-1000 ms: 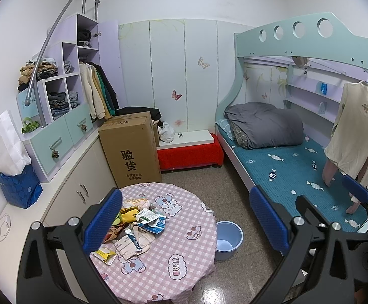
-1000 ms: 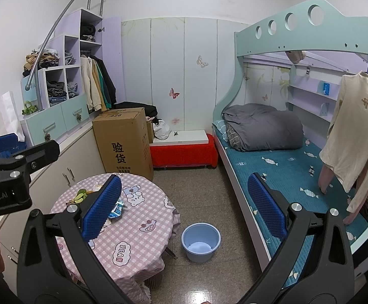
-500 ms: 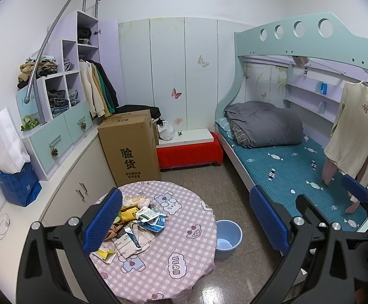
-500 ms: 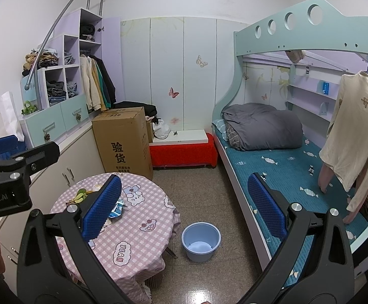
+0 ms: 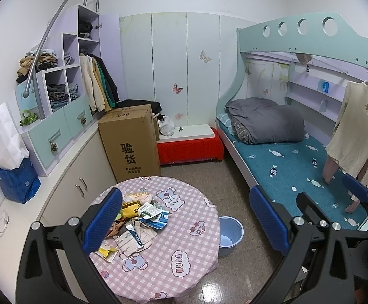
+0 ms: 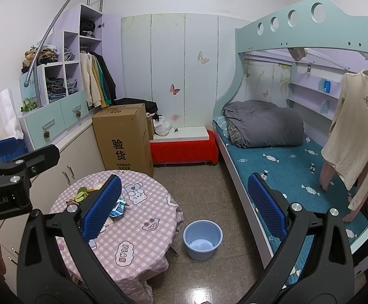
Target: Collect trash
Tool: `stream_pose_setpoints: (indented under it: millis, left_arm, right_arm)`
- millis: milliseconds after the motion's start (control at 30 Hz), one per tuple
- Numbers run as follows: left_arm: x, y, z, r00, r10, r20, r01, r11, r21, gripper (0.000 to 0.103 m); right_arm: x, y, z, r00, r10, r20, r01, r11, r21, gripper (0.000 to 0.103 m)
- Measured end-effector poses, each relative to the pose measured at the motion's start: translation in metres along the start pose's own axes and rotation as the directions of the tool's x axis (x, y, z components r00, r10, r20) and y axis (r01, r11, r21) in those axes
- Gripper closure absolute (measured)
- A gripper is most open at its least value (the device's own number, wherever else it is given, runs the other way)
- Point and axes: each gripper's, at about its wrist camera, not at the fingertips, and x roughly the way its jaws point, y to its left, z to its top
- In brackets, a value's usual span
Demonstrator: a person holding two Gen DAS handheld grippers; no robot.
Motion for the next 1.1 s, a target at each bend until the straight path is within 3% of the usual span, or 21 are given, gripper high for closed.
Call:
stream_pose_setpoints:
  millis: [467,667,800,900,933,1100]
  left_arm:
    - [0.038,0.034,-0.006,0.994,0.022,-0.109,-0.028,0.998,-0.052,0.004]
    - [0.079,0.062,-0.025,0.972,0.052,-0.228,-0.081,0.990,-0.120,0.004]
    - [0.116,0.090,-0.045,0.940,0.080,-0.330,-0.143,0.975,-0.169,0.004]
    - [0.148,0.116,-0.062,0.909,0.062,-0.411,-0.173,0.956,-0.239,0.004]
    - [0.163,0.127,-0.070,0.891,0.054,-0.451,-0.193,0.943,-0.269,0.004]
    - [0.211,0.168,-0.097,0.837,0.048,-0.546,-0.268,0.904,-0.332,0.004]
  right_arm:
    - [0.041,0.019,-0.001,0.992,0.038,-0.120,-0.040,0.999,-0.011,0.006]
    - [0.087,0.030,-0.018,0.965,0.100,-0.243,-0.105,0.994,-0.008,0.006]
    - [0.130,0.039,-0.035,0.931,0.139,-0.338,-0.148,0.989,0.000,0.006]
    - [0.170,0.049,-0.048,0.892,0.183,-0.413,-0.191,0.981,0.022,0.006]
    - [0.181,0.052,-0.051,0.883,0.190,-0.428,-0.199,0.980,0.024,0.006]
    - [0.257,0.078,-0.066,0.808,0.246,-0.535,-0.262,0.964,0.047,0.006]
